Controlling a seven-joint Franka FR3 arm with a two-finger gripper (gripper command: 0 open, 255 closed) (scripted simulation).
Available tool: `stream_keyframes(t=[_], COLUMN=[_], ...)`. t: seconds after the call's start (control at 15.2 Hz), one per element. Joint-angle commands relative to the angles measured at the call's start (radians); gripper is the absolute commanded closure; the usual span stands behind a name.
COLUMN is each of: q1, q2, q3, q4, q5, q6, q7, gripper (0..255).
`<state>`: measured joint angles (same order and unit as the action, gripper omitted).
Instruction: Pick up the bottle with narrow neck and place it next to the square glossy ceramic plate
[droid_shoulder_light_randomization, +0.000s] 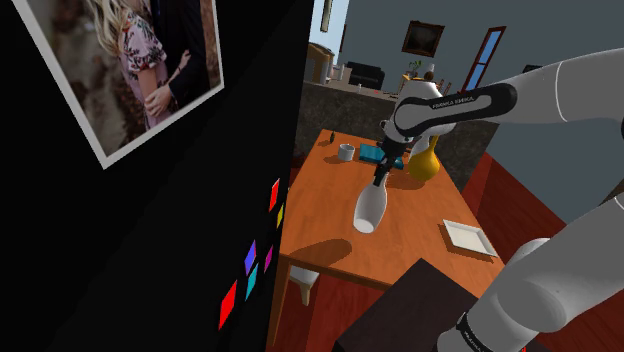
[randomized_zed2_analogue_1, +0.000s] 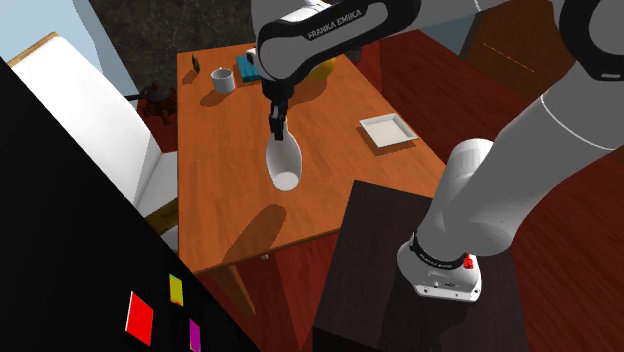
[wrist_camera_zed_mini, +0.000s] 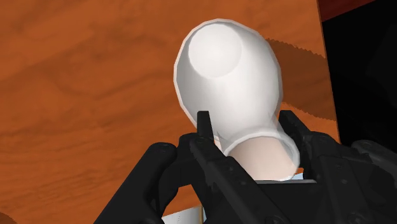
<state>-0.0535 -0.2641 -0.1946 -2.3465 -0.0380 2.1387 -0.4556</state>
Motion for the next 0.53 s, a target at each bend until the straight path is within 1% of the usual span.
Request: stream_keyframes(t=[0.0, 0.46], q1=[0.0, 0.0], q2=[-0.009, -0.036], q3=[0.001, 0.006], q4=[0.019, 0.09], q5=[-0.001, -0.003], q6=[-0.028, -0.126], q7=[0.001, 0.005], gripper=[255, 255])
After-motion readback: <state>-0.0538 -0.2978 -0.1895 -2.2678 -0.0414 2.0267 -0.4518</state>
